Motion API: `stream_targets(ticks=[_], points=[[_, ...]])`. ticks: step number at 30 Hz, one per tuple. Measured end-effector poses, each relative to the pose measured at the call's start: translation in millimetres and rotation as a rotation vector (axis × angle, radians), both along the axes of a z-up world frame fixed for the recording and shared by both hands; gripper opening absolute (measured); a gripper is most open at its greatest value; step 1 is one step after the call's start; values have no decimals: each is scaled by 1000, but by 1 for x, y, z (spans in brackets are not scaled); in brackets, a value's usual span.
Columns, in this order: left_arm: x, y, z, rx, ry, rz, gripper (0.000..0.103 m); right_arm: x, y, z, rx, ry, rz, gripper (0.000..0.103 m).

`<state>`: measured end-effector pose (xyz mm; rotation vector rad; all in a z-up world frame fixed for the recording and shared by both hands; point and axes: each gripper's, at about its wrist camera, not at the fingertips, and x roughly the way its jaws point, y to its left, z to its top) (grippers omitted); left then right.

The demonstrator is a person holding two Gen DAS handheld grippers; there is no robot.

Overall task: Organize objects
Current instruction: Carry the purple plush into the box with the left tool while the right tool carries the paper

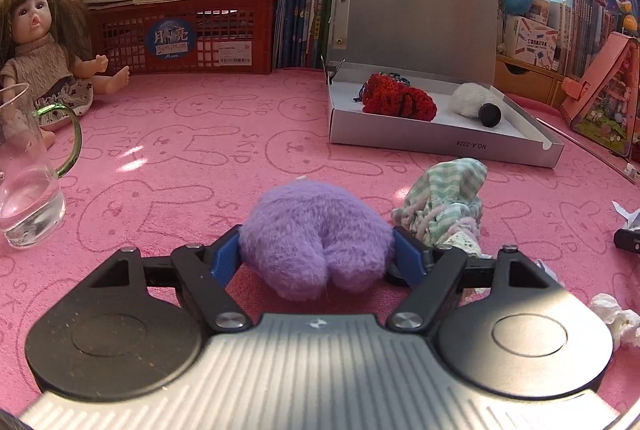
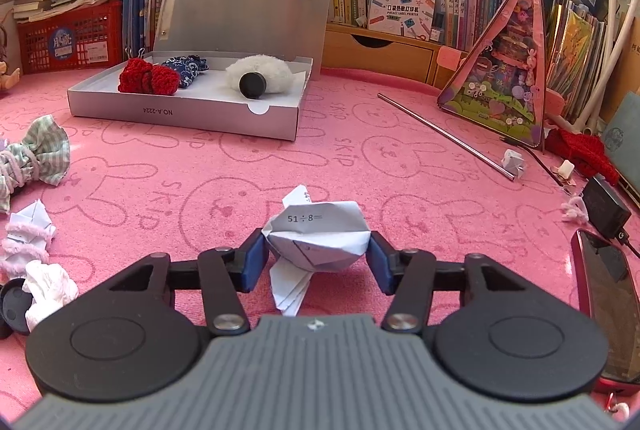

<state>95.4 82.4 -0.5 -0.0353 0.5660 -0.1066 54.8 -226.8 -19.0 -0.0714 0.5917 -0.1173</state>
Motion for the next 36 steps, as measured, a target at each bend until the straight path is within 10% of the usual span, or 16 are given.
stream_targets(ticks=[17, 36], points=[[18, -27, 46, -29, -92, -39, 81, 28, 15, 41, 47, -40, 58, 57], [125, -65, 67, -94, -66, -45, 81, 128, 21, 67, 134, -37, 68, 58]])
